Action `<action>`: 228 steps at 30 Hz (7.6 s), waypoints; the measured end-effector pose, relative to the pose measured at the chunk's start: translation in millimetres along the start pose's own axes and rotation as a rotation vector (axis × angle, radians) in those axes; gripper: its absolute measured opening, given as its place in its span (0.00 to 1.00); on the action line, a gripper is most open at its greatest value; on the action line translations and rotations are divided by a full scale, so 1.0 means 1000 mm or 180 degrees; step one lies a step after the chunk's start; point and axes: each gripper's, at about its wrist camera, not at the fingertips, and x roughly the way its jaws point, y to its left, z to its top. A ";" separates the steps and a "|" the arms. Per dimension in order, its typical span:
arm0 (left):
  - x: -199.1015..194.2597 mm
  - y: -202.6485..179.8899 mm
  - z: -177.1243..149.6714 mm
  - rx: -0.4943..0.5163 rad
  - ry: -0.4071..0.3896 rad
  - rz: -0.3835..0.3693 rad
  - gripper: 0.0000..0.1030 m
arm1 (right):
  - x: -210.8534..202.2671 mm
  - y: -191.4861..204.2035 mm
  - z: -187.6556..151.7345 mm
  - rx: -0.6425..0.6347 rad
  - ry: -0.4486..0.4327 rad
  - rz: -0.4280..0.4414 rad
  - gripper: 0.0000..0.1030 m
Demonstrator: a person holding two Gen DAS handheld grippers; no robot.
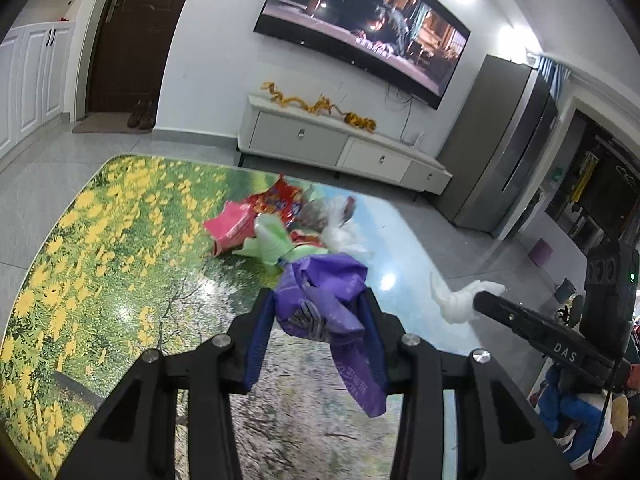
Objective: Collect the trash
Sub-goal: 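Grasp the purple bag with the left tool while the right tool grasps the white tissue, then carry both held items over the trash bin and open both tools, then move both open tools back from the bin over the table, then grasp the green bag with the left tool while the right tool grasps the clear plastic bag, then carry both bags over the trash bin and open both tools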
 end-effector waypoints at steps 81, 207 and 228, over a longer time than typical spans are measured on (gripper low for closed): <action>0.269 -0.402 -0.123 0.1321 0.1974 -0.0996 0.62 | -0.112 -0.322 -0.152 0.1681 0.0413 -0.1700 0.45; 0.136 0.058 0.033 -0.0940 0.0494 0.0428 0.41 | 0.191 -0.029 0.063 -0.0120 0.0614 0.0062 0.29; 0.067 0.031 0.007 -0.0779 0.0376 0.0317 0.33 | 0.087 -0.019 0.005 -0.0011 0.0438 0.0081 0.28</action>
